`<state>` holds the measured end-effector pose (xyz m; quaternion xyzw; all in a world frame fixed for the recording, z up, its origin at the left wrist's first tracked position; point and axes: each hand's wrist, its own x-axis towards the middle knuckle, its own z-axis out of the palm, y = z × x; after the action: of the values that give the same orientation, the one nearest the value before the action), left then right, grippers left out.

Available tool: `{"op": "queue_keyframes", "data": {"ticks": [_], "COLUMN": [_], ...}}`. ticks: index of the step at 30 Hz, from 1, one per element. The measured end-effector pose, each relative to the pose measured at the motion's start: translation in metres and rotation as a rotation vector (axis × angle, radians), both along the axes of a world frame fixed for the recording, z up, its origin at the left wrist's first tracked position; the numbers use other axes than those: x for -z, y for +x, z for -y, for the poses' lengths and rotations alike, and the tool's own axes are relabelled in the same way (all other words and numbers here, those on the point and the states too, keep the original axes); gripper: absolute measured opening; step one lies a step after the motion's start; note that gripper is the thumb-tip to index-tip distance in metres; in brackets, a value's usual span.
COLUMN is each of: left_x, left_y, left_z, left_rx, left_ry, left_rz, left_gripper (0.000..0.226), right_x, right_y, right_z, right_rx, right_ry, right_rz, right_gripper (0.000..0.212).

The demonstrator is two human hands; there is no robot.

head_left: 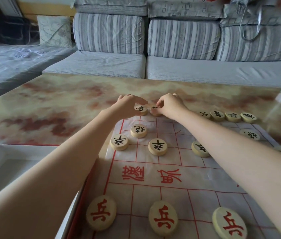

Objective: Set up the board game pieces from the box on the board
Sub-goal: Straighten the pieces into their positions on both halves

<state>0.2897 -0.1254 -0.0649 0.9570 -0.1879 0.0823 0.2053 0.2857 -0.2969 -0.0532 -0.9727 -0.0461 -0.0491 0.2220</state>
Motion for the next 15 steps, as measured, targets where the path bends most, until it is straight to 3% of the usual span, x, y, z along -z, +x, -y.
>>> {"op": "queue_keyframes", "data": {"ticks": [4, 9, 13, 15], "left_x": [0.003, 0.007, 0.01, 0.008], "left_y": [-0.001, 0.001, 0.002, 0.002], "left_z": [-0.001, 0.005, 0.011, 0.013], "left_rx": [0.017, -0.043, -0.102, -0.112], "left_ry": [-0.108, 0.033, 0.165, 0.147], "left_rz": [-0.006, 0.106, 0.185, 0.174], "left_gripper": [0.036, 0.039, 0.044, 0.049], "right_x": [0.003, 0.004, 0.007, 0.008], "right_y": [0.0, 0.001, 0.002, 0.002], "right_z": [-0.004, -0.003, 0.0, 0.003], "right_rx": [0.011, -0.068, -0.098, -0.077], "right_ry": [0.023, 0.071, 0.144, 0.226], "right_rz": [0.024, 0.004, -0.061, -0.05], "right_gripper": [0.037, 0.032, 0.056, 0.049]}}
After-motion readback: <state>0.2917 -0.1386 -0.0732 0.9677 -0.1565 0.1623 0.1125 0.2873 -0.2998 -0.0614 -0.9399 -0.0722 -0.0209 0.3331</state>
